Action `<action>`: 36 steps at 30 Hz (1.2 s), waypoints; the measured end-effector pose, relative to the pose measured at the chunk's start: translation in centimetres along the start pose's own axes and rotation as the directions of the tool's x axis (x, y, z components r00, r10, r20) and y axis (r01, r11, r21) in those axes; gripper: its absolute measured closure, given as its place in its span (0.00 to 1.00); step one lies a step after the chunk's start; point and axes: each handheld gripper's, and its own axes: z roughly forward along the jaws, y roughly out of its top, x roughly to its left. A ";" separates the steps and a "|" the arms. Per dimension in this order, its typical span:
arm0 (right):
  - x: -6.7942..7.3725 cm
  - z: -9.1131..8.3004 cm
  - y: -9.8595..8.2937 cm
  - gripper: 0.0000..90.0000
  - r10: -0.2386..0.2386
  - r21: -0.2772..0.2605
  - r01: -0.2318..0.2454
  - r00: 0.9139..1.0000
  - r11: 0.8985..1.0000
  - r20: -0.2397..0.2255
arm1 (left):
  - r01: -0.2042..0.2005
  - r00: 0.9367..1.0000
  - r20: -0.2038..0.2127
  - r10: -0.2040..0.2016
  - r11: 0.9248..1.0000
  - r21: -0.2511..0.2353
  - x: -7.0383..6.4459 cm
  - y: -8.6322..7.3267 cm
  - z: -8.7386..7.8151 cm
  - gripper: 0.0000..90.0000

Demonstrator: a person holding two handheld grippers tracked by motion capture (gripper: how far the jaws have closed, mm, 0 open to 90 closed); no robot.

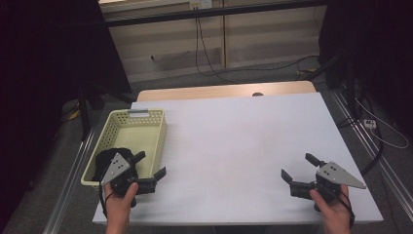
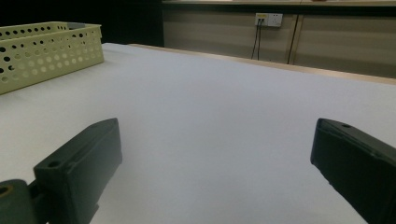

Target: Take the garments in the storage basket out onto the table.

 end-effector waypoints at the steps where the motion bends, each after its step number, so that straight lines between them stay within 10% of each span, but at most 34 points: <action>1: 0.0 0.0 0.0 0.02 0.000 0.000 0.000 1.000 1.000 0.000 | 0.000 1.000 0.000 0.000 1.000 0.000 0.0 0.0 0.0 0.03; 29: 0.0 0.1 0.0 0.02 0.007 -0.004 -0.007 1.000 1.000 -0.007 | 0.044 0.999 -0.004 -0.044 0.999 -0.012 0.6 1.5 -0.6 0.03; 36: 0.0 0.1 0.1 0.02 0.017 -0.014 -0.017 1.000 1.000 -0.007 | 0.022 0.998 -0.051 -0.023 1.000 -0.020 1.8 4.5 -1.0 0.03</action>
